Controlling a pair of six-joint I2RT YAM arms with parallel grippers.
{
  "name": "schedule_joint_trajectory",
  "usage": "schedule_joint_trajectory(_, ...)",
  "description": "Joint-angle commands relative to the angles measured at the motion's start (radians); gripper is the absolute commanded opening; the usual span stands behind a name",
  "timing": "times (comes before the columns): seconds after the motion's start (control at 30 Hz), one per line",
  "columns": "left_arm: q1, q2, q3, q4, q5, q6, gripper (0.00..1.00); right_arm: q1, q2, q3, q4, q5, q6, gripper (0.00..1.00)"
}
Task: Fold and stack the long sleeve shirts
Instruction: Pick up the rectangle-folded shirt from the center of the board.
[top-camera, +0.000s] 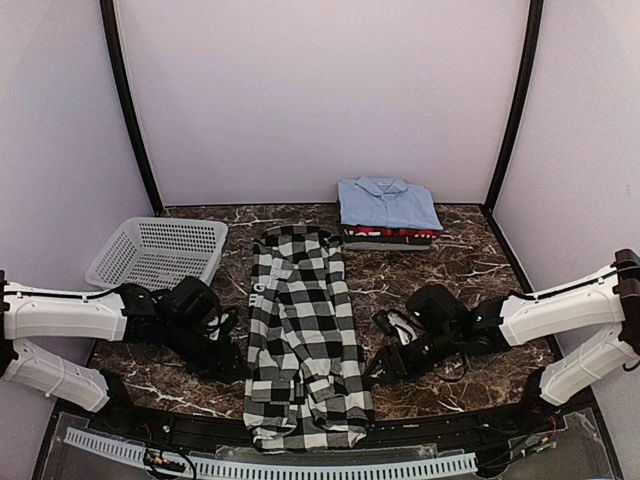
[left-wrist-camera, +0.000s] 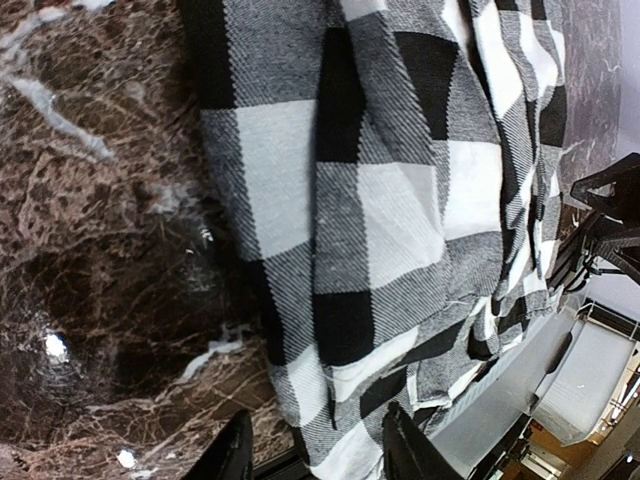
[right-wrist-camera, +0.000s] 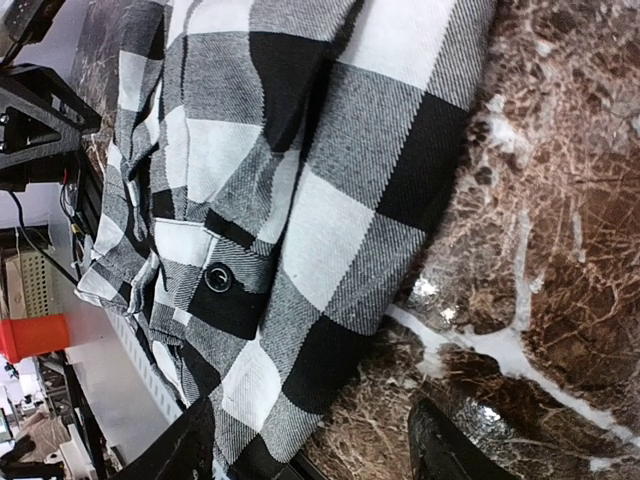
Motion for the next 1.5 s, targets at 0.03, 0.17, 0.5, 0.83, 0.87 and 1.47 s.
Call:
schedule_joint_trajectory(0.03,-0.003,-0.035,-0.036,0.045,0.048,-0.018,0.44,0.005,-0.004,0.012,0.07,-0.011,0.011,0.62)
schedule_joint_trajectory(0.17,-0.003,-0.028,-0.063,0.046,0.051,-0.016,0.47,0.005,0.019,-0.043,0.145,-0.057,0.043,0.66)
schedule_joint_trajectory(0.5,-0.004,0.043,-0.121,0.163,0.139,-0.032,0.49,0.005,0.163,-0.045,0.286,-0.175,0.079,0.69)
schedule_joint_trajectory(0.83,-0.011,0.085,-0.166,0.31,0.22,-0.068,0.38,0.005,0.266,-0.075,0.487,-0.25,0.199,0.61)
schedule_joint_trajectory(0.87,-0.012,0.092,-0.169,0.32,0.23,-0.07,0.37,0.005,0.275,-0.083,0.533,-0.256,0.22,0.6)
schedule_joint_trajectory(1.47,-0.02,0.09,-0.229,0.512,0.324,-0.155,0.09,0.007,0.371,-0.109,0.82,-0.285,0.444,0.4)
